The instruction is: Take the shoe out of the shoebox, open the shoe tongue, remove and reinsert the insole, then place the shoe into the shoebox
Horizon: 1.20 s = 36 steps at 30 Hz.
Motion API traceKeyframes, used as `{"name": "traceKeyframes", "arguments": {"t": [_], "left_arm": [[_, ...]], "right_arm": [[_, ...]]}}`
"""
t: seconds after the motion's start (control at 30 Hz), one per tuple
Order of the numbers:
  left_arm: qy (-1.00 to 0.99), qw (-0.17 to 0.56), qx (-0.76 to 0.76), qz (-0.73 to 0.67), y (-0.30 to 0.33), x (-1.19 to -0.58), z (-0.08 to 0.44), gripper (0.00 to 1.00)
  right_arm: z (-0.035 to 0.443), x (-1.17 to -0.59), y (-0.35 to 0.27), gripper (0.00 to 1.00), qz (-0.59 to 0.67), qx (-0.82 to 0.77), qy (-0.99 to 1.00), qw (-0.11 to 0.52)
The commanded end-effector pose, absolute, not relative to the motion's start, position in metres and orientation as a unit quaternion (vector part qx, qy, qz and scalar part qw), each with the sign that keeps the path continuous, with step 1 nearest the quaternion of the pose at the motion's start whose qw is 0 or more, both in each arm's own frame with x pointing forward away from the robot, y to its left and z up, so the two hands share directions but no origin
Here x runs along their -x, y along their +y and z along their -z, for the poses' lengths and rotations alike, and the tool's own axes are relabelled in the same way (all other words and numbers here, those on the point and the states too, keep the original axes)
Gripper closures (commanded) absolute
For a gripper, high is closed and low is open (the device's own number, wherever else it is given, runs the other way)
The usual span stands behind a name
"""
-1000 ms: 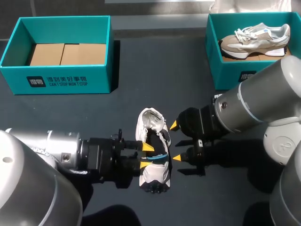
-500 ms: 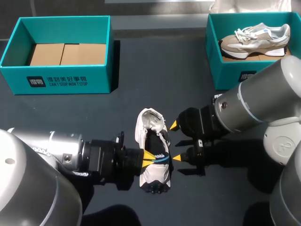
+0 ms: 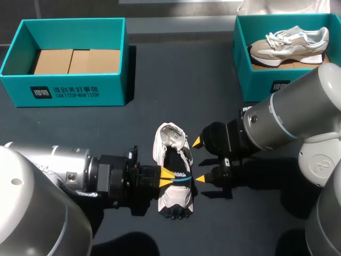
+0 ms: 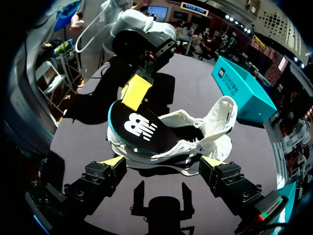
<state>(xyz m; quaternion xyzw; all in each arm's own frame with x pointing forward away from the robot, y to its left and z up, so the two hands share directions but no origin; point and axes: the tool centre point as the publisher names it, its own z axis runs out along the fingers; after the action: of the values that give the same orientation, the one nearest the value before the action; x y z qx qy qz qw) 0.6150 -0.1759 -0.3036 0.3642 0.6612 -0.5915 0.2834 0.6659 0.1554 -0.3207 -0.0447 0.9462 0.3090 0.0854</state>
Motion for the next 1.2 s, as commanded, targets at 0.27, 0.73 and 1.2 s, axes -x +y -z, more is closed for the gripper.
{"name": "traceKeyframes", "arguments": {"t": [0.27, 0.73, 1.2], "left_arm": [[0.675, 0.279, -0.367, 0.576, -0.169, -0.615, 0.299, 0.22], [0.715, 0.288, -0.333, 0.542, -0.165, -0.624, 0.313, 0.53], [0.761, 0.308, -0.318, 0.475, -0.169, -0.635, 0.321, 0.61]], "right_arm": [[0.321, -0.664, 0.156, 0.00, -0.309, 0.044, 0.946, 0.087], [0.321, -0.664, 0.156, 0.00, -0.309, 0.044, 0.946, 0.087], [0.321, -0.664, 0.156, 0.00, -0.309, 0.044, 0.946, 0.087]]}}
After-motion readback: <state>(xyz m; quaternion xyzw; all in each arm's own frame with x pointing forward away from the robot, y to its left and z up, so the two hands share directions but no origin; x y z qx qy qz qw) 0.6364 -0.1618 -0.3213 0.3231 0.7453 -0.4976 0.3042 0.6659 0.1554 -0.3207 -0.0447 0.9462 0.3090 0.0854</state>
